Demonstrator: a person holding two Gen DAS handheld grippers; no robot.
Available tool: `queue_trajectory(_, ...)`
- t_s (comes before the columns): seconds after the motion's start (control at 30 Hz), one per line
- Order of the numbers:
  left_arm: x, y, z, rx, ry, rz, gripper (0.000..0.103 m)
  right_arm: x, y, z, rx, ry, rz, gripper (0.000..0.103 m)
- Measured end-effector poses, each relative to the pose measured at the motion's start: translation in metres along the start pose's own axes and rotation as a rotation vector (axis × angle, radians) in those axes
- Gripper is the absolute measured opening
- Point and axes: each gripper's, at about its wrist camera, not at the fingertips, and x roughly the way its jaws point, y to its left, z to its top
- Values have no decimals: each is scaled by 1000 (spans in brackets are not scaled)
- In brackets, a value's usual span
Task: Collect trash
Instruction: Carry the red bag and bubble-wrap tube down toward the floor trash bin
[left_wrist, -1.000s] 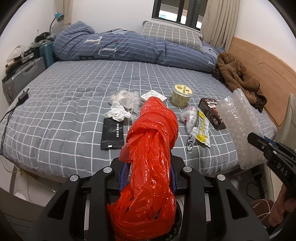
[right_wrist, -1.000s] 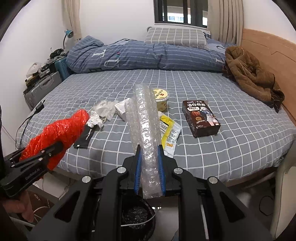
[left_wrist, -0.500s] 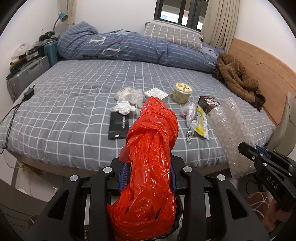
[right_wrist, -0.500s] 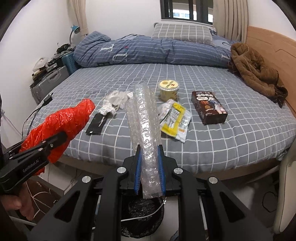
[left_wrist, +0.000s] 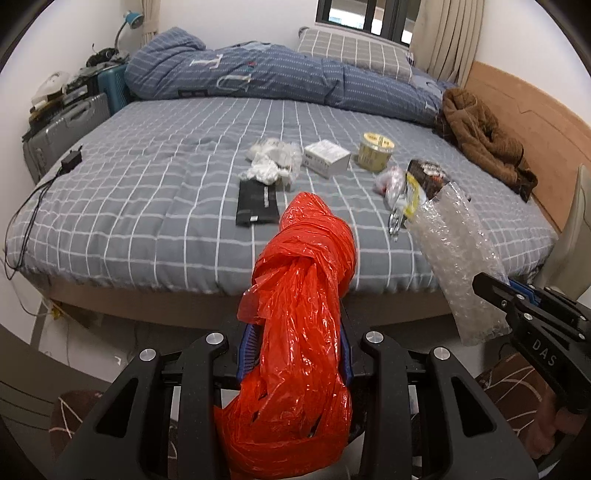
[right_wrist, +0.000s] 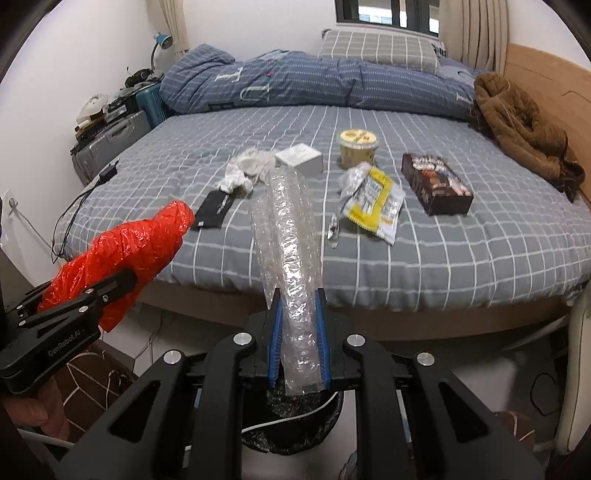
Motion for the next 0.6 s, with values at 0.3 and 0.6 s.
queue_trajectory(0.3, 25, 8, -28, -15, 63, 7, 34, 23, 2, -31, 9, 69, 3, 16)
queue_trajectory(0.6, 59, 22, -56, -41, 145, 6, 34, 54, -2, -57, 33, 140, 4, 16)
